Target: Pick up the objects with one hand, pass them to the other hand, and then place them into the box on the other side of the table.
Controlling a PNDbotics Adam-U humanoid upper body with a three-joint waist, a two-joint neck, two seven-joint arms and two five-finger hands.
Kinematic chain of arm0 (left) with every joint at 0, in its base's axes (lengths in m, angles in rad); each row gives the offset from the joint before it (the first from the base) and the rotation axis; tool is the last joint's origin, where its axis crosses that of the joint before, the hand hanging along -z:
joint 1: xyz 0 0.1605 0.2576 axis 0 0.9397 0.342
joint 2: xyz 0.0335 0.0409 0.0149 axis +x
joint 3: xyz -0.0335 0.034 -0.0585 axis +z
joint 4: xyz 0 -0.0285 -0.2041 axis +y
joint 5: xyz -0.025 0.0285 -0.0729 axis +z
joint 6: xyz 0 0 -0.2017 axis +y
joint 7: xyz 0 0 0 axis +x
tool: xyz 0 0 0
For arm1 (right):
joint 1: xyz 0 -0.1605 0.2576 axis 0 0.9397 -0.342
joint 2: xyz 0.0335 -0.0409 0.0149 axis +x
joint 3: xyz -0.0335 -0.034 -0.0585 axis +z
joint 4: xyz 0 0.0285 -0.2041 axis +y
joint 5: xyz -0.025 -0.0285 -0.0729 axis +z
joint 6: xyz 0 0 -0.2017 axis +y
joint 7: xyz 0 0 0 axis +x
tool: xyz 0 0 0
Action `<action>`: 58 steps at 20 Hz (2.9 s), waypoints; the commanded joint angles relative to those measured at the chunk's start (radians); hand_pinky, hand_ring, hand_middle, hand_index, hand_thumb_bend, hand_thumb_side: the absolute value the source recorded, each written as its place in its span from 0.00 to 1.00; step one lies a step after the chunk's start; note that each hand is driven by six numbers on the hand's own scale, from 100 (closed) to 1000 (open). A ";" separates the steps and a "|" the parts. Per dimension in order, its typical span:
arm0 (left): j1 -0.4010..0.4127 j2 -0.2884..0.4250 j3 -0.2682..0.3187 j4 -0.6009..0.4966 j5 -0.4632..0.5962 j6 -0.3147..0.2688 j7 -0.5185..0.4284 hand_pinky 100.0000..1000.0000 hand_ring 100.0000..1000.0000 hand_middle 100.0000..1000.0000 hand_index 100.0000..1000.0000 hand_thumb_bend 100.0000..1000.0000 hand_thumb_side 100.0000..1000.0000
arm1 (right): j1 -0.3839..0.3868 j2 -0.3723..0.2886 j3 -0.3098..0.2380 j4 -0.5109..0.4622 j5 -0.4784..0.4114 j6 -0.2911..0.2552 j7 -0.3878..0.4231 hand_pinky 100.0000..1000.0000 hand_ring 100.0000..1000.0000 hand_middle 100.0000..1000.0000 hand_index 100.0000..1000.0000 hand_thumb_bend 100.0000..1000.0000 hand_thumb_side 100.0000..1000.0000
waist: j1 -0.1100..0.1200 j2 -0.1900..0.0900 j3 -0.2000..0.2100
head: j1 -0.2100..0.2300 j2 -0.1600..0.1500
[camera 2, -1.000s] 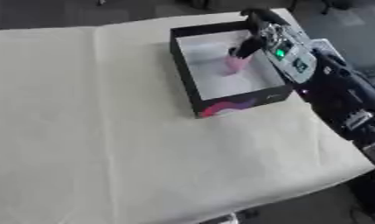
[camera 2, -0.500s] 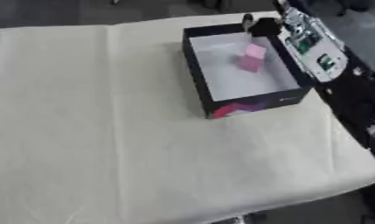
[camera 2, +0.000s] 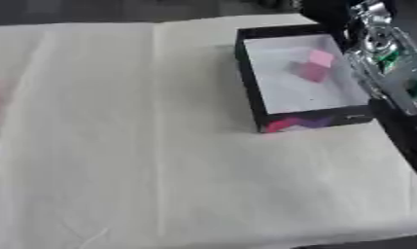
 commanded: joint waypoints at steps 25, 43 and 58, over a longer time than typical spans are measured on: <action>-0.460 -0.230 -0.011 0.662 -0.594 -0.118 -0.437 0.98 0.87 0.79 0.89 0.77 0.17 | -0.073 0.059 0.042 -0.081 -0.027 0.045 -0.019 0.91 0.89 0.84 1.00 0.01 0.16 | -0.011 0.007 -0.014 | 0.159 -0.042; -0.499 -0.288 0.039 0.648 -0.587 -0.009 -0.385 0.98 0.87 0.78 0.88 0.78 0.25 | -0.102 0.102 0.078 -0.083 -0.036 0.056 -0.001 0.91 0.89 0.83 1.00 0.01 0.18 | -0.017 0.034 -0.055 | 0.171 -0.061; -0.479 -0.301 0.059 0.664 -0.630 0.084 -0.266 0.98 0.87 0.78 0.86 0.76 0.22 | -0.121 0.134 0.121 -0.074 -0.025 0.071 0.031 0.93 0.88 0.83 1.00 0.01 0.21 | -0.019 0.061 -0.083 | 0.185 -0.071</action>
